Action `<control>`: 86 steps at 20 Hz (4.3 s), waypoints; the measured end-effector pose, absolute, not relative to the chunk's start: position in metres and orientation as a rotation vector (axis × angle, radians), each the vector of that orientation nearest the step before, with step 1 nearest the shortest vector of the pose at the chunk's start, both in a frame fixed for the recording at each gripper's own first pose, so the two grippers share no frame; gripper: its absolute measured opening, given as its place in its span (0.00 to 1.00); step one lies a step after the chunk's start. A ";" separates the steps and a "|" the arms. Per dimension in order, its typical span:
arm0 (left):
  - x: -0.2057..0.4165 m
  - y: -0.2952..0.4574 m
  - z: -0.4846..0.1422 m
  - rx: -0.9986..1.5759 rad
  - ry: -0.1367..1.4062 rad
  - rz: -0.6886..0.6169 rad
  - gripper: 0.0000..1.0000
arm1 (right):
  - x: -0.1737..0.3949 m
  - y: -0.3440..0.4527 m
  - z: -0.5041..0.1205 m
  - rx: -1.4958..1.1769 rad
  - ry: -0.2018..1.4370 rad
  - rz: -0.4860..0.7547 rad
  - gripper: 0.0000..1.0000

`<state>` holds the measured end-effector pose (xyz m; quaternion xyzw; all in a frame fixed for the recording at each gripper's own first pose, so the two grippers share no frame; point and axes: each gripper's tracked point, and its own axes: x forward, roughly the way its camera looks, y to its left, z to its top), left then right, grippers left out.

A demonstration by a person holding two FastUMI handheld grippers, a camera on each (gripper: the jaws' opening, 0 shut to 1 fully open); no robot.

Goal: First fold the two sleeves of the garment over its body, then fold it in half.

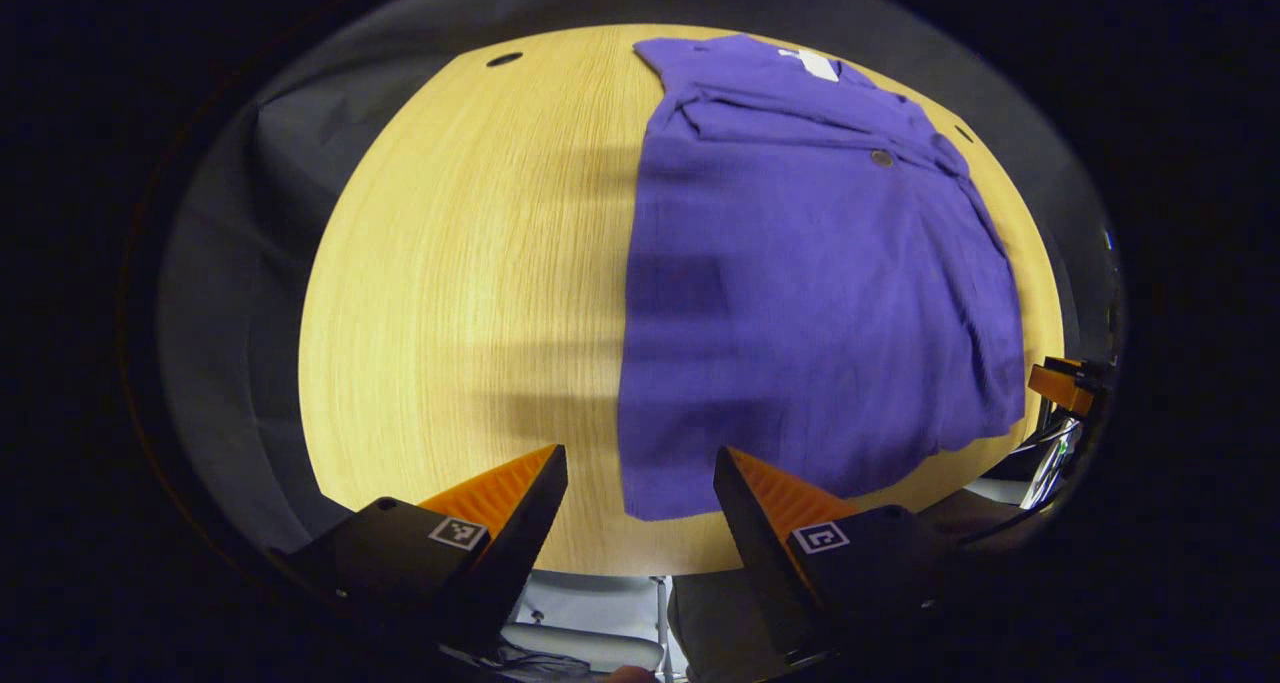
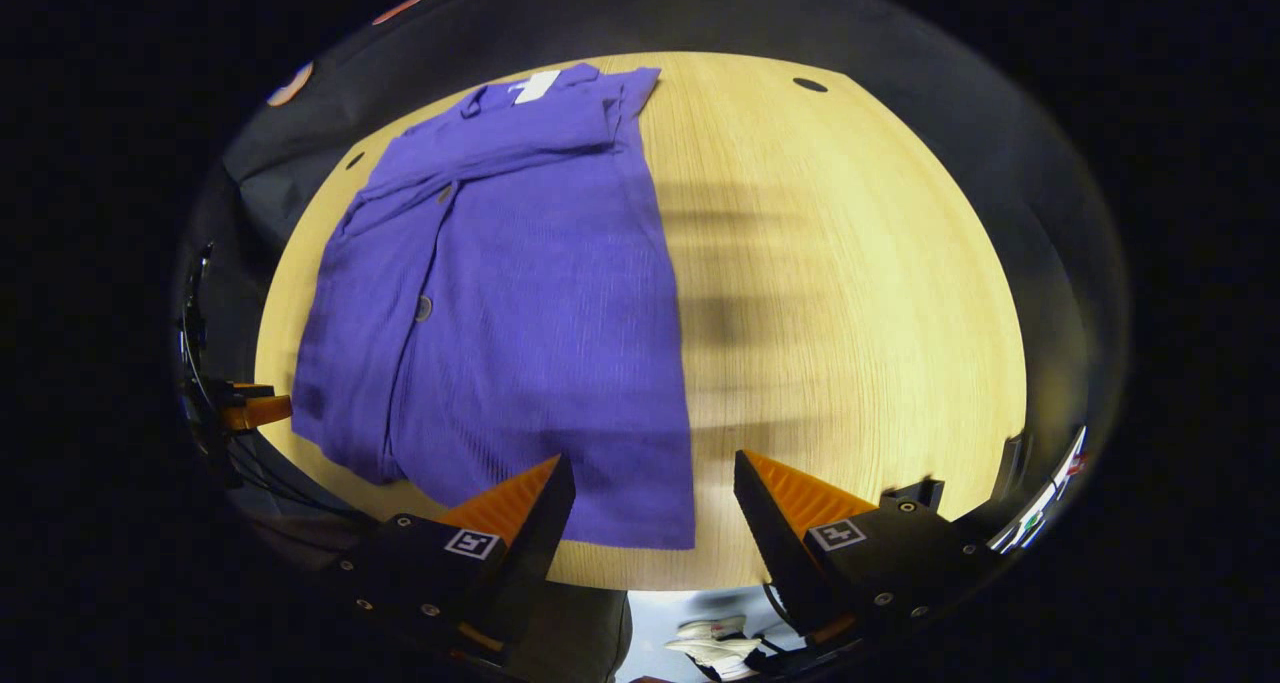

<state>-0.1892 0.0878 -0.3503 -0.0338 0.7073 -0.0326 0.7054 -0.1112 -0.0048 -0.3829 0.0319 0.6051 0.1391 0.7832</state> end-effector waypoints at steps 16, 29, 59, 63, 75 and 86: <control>-0.202 0.066 -0.373 -0.133 1.715 -0.139 0.50 | -0.149 0.018 -0.409 0.161 1.522 0.287 0.31; -0.105 0.055 -0.297 -0.173 1.534 -0.247 0.07 | -0.064 0.048 -0.307 0.330 1.304 0.401 0.07; 0.344 0.063 -0.223 0.119 0.931 -0.098 0.13 | 0.315 0.074 -0.183 0.307 0.838 0.396 0.12; 0.353 0.059 -0.183 0.136 0.778 -0.084 0.49 | 0.317 0.063 -0.169 0.265 0.754 0.385 0.53; 0.279 0.081 -0.030 0.052 0.465 -0.041 0.99 | 0.254 0.007 -0.033 0.069 0.345 0.243 0.95; 0.160 0.072 0.077 -0.041 0.218 -0.014 0.98 | 0.129 -0.027 0.072 0.119 0.008 0.105 0.95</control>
